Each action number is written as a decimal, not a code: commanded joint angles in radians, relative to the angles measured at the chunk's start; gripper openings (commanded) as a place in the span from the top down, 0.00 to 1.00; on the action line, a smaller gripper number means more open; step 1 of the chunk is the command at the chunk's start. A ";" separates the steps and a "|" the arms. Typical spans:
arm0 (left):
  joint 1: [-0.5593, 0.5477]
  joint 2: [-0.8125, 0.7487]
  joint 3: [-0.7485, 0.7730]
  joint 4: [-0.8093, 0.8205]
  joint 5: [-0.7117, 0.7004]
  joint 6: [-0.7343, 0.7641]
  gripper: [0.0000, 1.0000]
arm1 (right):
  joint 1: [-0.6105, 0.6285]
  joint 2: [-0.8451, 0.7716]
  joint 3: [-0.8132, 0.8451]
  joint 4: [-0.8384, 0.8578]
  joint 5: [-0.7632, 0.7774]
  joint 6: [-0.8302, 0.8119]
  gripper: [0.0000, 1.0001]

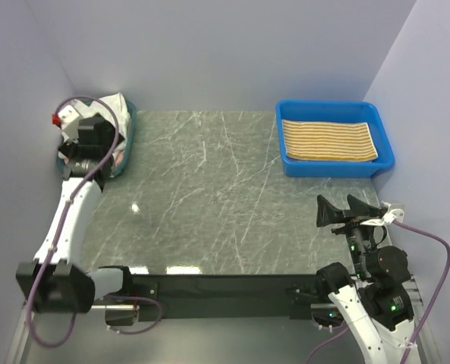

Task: Fold and stack the towels
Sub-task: Grab crumpled towel, then move the towel to the center of the board

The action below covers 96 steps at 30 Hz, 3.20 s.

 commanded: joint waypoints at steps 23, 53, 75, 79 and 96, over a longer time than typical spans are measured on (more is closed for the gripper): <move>0.291 0.439 0.317 0.116 0.157 -0.001 0.99 | 0.042 -0.198 -0.041 0.019 -0.058 -0.012 0.00; -0.721 0.372 0.921 0.131 0.610 0.117 1.00 | 0.042 -0.133 0.025 0.012 -0.042 -0.035 0.00; -0.805 -0.010 0.019 0.037 0.137 -0.069 0.17 | 0.042 0.502 0.340 -0.201 -0.324 0.032 0.04; -0.548 -0.014 -0.126 0.079 0.143 -0.073 0.18 | 0.051 0.719 0.328 -0.246 -0.473 0.124 0.14; -0.259 0.542 0.132 0.020 0.312 0.329 0.22 | 0.231 1.429 0.372 0.193 -0.265 0.089 0.23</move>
